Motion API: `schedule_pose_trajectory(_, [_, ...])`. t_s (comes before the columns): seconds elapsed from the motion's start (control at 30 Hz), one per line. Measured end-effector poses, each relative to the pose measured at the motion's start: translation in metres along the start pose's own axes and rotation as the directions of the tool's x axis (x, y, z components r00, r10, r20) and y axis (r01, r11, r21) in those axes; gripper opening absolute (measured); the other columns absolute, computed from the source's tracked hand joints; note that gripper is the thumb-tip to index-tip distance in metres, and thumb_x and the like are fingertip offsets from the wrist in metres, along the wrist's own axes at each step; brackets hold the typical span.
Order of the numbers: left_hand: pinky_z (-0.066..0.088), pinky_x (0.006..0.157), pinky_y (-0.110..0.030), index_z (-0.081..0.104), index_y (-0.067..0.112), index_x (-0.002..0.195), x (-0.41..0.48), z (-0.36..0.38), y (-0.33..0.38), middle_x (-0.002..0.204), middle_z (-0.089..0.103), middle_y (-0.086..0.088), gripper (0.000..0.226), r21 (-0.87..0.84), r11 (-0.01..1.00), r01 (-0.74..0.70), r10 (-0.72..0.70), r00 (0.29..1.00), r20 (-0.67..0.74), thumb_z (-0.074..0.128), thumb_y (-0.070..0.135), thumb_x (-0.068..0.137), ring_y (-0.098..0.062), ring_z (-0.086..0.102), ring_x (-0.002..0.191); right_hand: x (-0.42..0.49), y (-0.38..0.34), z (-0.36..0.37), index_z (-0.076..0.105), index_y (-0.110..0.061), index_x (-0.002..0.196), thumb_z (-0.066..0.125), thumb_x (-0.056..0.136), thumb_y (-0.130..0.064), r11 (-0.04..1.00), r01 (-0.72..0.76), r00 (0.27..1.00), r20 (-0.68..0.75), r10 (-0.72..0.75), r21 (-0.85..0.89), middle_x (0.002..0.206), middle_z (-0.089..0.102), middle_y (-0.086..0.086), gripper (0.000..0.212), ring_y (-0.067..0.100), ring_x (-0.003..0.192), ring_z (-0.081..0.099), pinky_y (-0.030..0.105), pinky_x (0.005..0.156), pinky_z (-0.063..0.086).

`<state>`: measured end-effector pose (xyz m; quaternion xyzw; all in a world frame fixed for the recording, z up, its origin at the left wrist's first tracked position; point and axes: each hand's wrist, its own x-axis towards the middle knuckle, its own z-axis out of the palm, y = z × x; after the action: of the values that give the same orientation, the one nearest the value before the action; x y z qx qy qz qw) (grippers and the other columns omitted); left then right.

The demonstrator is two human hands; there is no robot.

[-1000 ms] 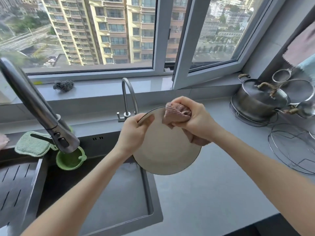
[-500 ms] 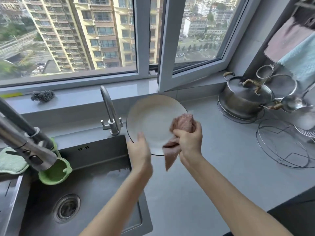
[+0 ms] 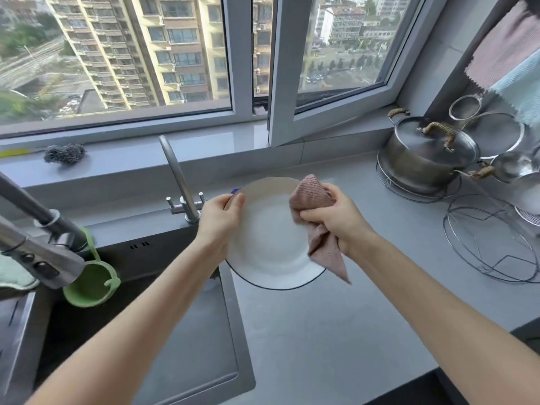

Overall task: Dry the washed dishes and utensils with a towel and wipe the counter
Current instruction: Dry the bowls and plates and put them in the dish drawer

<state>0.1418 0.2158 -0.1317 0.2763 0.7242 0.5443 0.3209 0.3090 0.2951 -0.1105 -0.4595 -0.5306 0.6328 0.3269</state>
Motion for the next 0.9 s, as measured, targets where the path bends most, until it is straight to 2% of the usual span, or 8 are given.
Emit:
schedule_pose_trajectory(0.1, [0.029, 0.058, -0.023, 0.056, 0.009, 0.08, -0.001, 0.008, -0.005, 0.068, 0.038, -0.004, 0.024, -0.091, 0.993, 0.071, -0.085, 0.982, -0.169, 0.049, 0.024, 0.097, -0.013, 0.034, 0.063, -0.001, 0.023, 0.01, 0.054, -0.016, 0.107, 0.064, 0.072, 0.02, 0.981, -0.041, 0.971, -0.224, 0.083, 0.189, 0.099, 0.064, 0.005, 0.051, 0.02, 0.087, 0.065, 0.018, 0.064, 0.053])
schedule_pose_trajectory(0.2, [0.029, 0.049, -0.019, 0.056, 0.005, 0.084, -0.013, 0.031, -0.005, 0.066, 0.039, 0.001, 0.024, -0.29, 0.95, 0.115, -0.226, 0.895, -0.385, 0.045, 0.021, 0.099, -0.012, 0.037, 0.066, -0.012, 0.04, 0.038, 0.052, -0.02, 0.108, 0.06, 0.074, 0.018, 0.932, -0.002, 0.869, -0.46, 0.181, 0.362, 0.113, 0.062, 0.004, 0.052, 0.022, 0.101, 0.062, 0.029, 0.087, 0.052])
schedule_pose_trajectory(0.33, [0.031, 0.073, -0.009, 0.049, 0.005, 0.127, -0.05, 0.069, 0.005, 0.116, 0.055, -0.005, 0.033, -0.588, 0.794, 0.154, -0.486, 0.741, -0.463, 0.033, 0.021, 0.103, -0.02, 0.051, 0.104, -0.021, 0.04, 0.061, 0.052, -0.018, 0.107, 0.053, 0.075, 0.02, 0.876, 0.092, 0.787, -0.573, 0.227, 0.474, 0.103, 0.063, -0.001, 0.05, 0.02, 0.095, 0.063, 0.03, 0.086, 0.052])
schedule_pose_trajectory(0.43, [0.045, 0.09, -0.027, 0.047, 0.017, 0.123, -0.052, 0.052, -0.007, 0.121, 0.056, -0.003, 0.026, -0.407, 0.896, 0.177, -0.289, 0.928, -0.233, 0.035, 0.017, 0.101, -0.021, 0.056, 0.111, -0.007, 0.035, 0.039, 0.053, -0.015, 0.108, 0.05, 0.072, 0.024, 0.895, 0.009, 0.841, -0.487, 0.235, 0.447, 0.109, 0.065, 0.012, 0.053, 0.03, 0.092, 0.065, 0.033, 0.073, 0.056])
schedule_pose_trajectory(0.5, [0.056, 0.078, -0.038, 0.052, 0.022, 0.11, -0.036, 0.019, -0.01, 0.115, 0.063, -0.007, 0.016, -0.222, 0.965, 0.141, -0.134, 0.99, 0.045, 0.044, 0.02, 0.096, -0.025, 0.063, 0.101, -0.002, 0.025, 0.014, 0.054, -0.014, 0.106, 0.051, 0.071, 0.025, 0.943, -0.05, 0.896, -0.403, 0.187, 0.328, 0.106, 0.063, 0.014, 0.053, 0.027, 0.083, 0.063, 0.023, 0.055, 0.053])
schedule_pose_trajectory(0.6, [0.051, 0.085, -0.039, 0.059, 0.028, 0.098, -0.002, -0.019, 0.004, 0.1, 0.068, -0.008, 0.02, 0.189, 0.978, -0.083, 0.039, 0.973, 0.228, 0.056, 0.038, 0.082, -0.026, 0.064, 0.094, -0.003, 0.003, -0.011, 0.056, -0.02, 0.096, 0.058, 0.068, 0.026, 0.999, -0.002, 0.995, -0.103, -0.002, -0.038, 0.088, 0.061, 0.004, 0.054, 0.017, 0.075, 0.058, 0.013, 0.051, 0.047])
schedule_pose_trajectory(0.7, [0.038, 0.068, -0.025, 0.059, 0.009, 0.093, 0.007, -0.017, 0.025, 0.076, 0.058, 0.001, 0.022, 0.43, 0.787, -0.443, 0.226, 0.855, 0.467, 0.056, 0.03, 0.093, -0.015, 0.051, 0.072, -0.006, -0.021, -0.008, 0.058, -0.019, 0.091, 0.061, 0.061, 0.028, 0.938, 0.192, 0.953, 0.282, -0.108, -0.287, 0.076, 0.061, -0.004, 0.056, 0.008, 0.068, 0.057, 0.013, 0.059, 0.045])
schedule_pose_trajectory(0.9, [0.026, 0.052, -0.024, 0.046, 0.006, 0.066, 0.003, -0.009, 0.019, 0.056, 0.037, 0.001, 0.035, 0.415, 0.781, -0.467, 0.415, 0.884, 0.215, 0.054, 0.025, 0.094, -0.012, 0.032, 0.054, 0.003, -0.033, -0.004, 0.059, -0.014, 0.099, 0.063, 0.065, 0.027, 0.925, 0.26, 0.928, 0.337, -0.161, -0.275, 0.082, 0.063, -0.002, 0.053, 0.001, 0.067, 0.059, 0.013, 0.066, 0.047])
